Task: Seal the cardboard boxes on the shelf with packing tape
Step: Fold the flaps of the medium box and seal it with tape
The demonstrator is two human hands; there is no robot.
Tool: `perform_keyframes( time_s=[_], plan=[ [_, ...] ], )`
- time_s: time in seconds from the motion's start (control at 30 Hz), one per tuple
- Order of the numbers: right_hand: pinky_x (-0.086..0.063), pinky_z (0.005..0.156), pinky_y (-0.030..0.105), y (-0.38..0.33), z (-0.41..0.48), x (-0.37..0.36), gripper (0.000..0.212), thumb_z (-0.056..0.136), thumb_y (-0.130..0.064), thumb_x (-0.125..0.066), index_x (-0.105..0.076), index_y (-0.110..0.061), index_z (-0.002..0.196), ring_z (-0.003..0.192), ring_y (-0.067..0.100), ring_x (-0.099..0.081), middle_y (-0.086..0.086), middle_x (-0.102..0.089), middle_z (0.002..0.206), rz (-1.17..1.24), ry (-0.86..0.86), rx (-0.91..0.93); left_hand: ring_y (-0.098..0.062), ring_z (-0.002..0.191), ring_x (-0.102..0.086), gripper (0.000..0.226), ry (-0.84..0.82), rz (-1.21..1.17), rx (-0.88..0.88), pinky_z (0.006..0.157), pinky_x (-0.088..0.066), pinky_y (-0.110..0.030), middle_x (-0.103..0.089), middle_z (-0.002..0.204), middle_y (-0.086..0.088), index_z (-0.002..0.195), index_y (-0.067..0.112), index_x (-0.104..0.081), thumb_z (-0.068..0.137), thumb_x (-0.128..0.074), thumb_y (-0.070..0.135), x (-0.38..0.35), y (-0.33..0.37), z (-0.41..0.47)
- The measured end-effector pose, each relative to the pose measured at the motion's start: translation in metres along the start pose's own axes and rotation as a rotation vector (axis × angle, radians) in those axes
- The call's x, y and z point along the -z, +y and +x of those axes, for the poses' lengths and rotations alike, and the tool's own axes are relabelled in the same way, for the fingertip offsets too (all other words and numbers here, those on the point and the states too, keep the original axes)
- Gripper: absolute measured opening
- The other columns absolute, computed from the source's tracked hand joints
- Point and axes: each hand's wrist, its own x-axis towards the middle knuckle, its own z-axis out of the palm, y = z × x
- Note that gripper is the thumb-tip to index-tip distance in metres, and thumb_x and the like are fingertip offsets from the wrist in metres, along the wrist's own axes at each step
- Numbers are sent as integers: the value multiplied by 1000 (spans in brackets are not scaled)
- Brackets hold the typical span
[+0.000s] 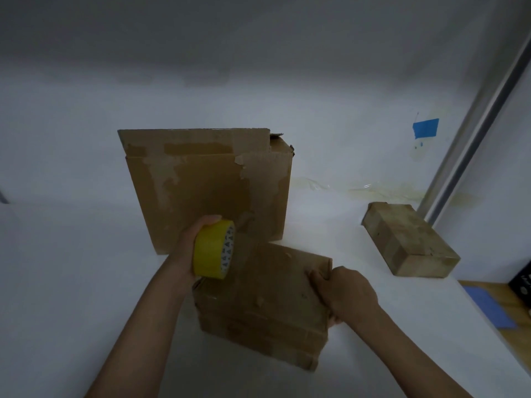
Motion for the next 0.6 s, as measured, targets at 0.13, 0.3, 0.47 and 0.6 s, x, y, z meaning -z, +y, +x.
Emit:
perform_keyframes(
  time_s=[0.13,0.3,0.47,0.6],
  plan=[
    [-56,82,30,3,1,1,67,92,-69,-32,-63,-11,79,63,12,-70,0,-69,56,23,-89,-44,-16,50,-65,14,66,19,21,52,-52,-26,-68,59,1,85,20,-65,92,-60,31,-3,-2,6],
    [-49,87,34,1,-6,7,68,89,-64,-50,-36,-20,140,113,22,-57,3,-56,126,-123,212,152,-25,86,-65,33,217,1,-56,69,-51,-34,-68,101,-7,106,27,-68,81,-70,49,-9,-17,2],
    [-33,110,40,-18,-5,-2,95,70,-67,-69,-28,-32,148,131,22,-41,-6,-50,141,110,144,505,-26,104,-62,70,143,-118,56,79,-50,-40,-63,118,-7,131,27,-56,69,-73,55,-40,-33,-18],
    [-44,102,40,-31,-15,-13,82,71,-63,-66,-32,-36,141,117,15,-53,-11,-57,128,346,73,617,-34,111,-62,83,6,-84,140,70,-54,-41,-63,127,-11,135,30,-54,64,-74,67,-58,-45,-25]
  ],
)
